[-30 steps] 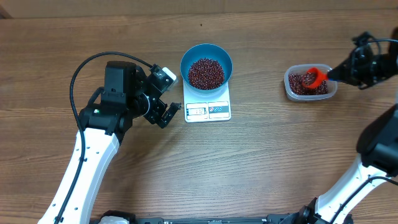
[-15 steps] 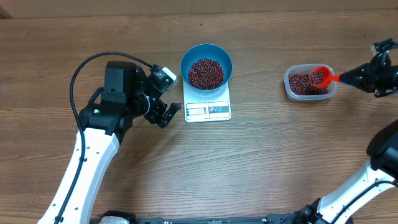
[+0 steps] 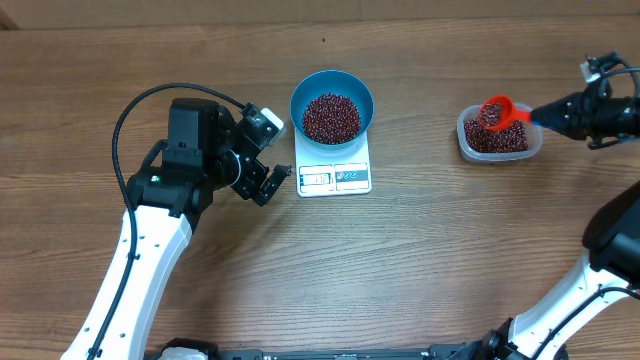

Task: Scoop item into bowl and weigh 150g on scale
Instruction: 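Lift the filled scoop and carry it left over the teal bowl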

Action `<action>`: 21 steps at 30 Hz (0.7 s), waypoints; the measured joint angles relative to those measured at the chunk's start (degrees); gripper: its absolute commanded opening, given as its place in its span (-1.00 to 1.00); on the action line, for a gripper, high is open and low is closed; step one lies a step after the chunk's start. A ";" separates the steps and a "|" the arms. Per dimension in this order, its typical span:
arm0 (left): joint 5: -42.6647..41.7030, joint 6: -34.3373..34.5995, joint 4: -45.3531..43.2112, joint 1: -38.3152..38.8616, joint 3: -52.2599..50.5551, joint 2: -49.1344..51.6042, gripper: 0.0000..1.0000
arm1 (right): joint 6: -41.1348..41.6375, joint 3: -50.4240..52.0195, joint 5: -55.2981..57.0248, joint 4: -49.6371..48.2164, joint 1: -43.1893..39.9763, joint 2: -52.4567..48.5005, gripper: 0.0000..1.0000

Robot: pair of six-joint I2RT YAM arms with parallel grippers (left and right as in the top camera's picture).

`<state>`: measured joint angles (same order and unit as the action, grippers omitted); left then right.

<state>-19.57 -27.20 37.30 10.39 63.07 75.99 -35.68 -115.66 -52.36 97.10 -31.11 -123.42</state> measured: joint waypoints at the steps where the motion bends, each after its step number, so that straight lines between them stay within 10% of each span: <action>1: 0.00 -0.02 0.00 0.00 0.00 0.00 1.00 | -0.09 0.00 -0.37 0.00 0.79 0.00 -0.92; 21: 0.02 0.00 -0.02 0.00 0.00 0.00 0.99 | 1.05 0.00 -9.66 -5.29 21.79 0.00 -0.93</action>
<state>-19.55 -27.20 37.28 10.39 63.07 75.99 -34.63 -115.66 -62.02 91.81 -9.32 -123.42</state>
